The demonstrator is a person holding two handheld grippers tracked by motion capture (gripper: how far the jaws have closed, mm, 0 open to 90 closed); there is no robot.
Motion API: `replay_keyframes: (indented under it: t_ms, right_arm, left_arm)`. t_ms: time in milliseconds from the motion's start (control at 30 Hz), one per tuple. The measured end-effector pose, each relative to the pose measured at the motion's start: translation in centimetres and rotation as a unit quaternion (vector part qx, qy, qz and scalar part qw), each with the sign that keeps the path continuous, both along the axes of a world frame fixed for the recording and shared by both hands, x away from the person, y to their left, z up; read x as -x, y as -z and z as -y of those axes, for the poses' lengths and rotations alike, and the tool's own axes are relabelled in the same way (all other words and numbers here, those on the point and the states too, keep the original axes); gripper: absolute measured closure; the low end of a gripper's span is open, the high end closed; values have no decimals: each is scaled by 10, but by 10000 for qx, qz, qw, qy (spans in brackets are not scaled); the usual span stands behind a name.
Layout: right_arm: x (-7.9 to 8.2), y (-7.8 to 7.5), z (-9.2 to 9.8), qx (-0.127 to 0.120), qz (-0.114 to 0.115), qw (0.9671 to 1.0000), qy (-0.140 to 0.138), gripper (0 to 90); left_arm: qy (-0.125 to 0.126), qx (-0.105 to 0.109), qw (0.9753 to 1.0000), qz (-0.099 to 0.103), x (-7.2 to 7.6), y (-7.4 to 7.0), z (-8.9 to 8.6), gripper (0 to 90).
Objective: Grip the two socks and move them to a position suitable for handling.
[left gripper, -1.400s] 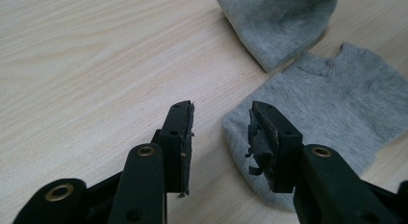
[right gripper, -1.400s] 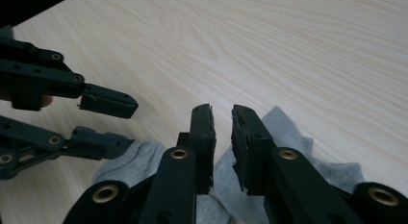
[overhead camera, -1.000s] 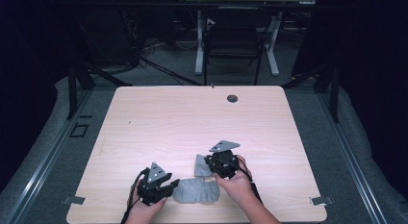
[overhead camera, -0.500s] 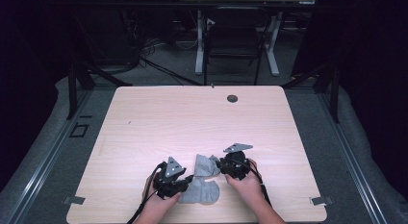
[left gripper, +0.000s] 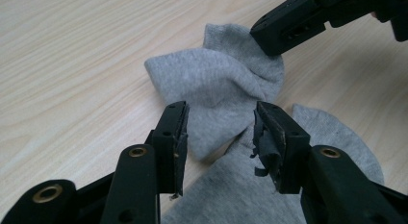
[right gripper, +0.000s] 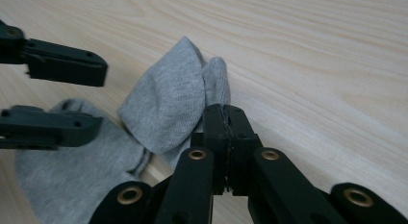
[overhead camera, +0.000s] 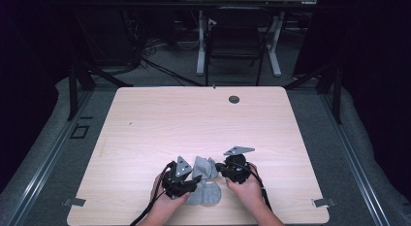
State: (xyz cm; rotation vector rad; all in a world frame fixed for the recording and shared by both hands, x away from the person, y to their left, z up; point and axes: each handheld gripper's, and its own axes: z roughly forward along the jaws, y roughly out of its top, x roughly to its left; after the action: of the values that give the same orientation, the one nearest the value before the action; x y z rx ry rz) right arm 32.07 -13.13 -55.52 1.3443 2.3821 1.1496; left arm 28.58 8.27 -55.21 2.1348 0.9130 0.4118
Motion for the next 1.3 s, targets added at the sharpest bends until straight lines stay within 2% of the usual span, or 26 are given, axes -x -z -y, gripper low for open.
replay_keyframes:
  t_ms: [233,467,533,633,700,767,867,1133,1300]
  right_arm:
    - [3,0,-6,-37,11,10000,-77,891]
    - [2,3,-4,-96,-59,9999,-55,891]
    - [2,3,-4,-92,-67,9999,-55,892]
    - [2,4,-4,-95,-42,9999,-59,892]
    - [2,4,-3,-67,-83,9999,-40,892]
    - [2,5,-3,-75,-83,9999,-11,892]
    - [2,6,-1,-45,-86,10000,-23,892]
    - [2,5,3,-40,-46,10000,-43,893]
    - [2,5,6,38,-66,10000,-32,893]
  left_arm:
    - [119,-121,9999,-13,-4,6,17,563]
    - [32,-356,9994,-35,-8,19,28,567]
    - [2,-375,9993,-66,-9,21,29,592]
    - [20,-393,9992,-60,-9,23,30,682]
    - [55,-409,9991,-24,-7,21,30,778]
    - [55,-410,9991,31,-7,20,29,845]
    - [53,-310,9995,59,-7,15,24,875]
    - [-145,-20,9996,230,-7,-6,1,880]
    - [-400,2,9989,225,-9,-13,-22,867]
